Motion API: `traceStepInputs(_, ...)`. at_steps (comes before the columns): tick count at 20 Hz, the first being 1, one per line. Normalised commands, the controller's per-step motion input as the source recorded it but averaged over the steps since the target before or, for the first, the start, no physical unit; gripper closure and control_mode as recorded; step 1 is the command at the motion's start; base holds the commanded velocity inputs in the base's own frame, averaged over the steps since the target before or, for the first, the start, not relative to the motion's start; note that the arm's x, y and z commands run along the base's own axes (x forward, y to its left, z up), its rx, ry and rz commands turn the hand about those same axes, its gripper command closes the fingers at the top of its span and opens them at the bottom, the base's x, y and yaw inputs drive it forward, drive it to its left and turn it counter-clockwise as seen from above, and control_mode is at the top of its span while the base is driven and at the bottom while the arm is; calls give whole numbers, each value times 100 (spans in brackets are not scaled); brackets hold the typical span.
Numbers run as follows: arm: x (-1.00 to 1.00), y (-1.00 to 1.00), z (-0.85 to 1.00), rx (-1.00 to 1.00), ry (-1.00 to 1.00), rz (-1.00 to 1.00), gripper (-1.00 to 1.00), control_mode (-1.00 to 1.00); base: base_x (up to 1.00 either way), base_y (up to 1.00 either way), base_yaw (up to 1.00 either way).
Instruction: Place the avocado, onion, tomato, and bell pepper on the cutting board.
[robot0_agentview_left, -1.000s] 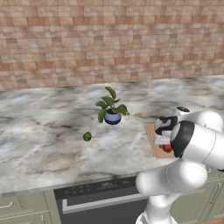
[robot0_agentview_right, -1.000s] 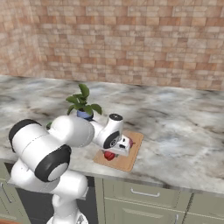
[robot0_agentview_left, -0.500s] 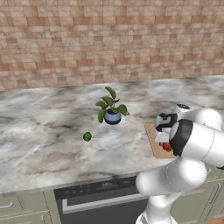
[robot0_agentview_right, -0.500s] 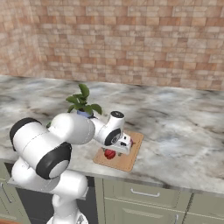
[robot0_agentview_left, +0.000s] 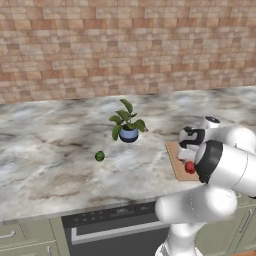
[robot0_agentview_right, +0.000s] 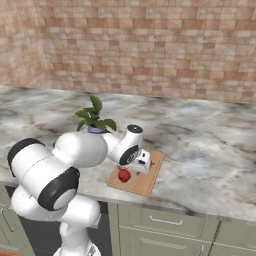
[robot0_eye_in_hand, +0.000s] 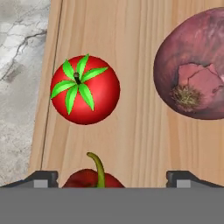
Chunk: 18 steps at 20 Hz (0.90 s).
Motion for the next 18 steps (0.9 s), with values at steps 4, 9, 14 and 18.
traceStepInputs(4, 0, 0, 34, 0, -14, 0, -100, -100, 0, 0, 0)
traceStepInputs(9, -6, 2, 60, 1, -10, 0, -100, -100, 0, 0, 0)
traceStepInputs(14, -3, 44, 67, 1, 0, 4, -100, -100, 0, 0, 0)
traceStepInputs(18, 0, 72, 54, 0, 0, 8, -100, -100, 0, 0, 0)
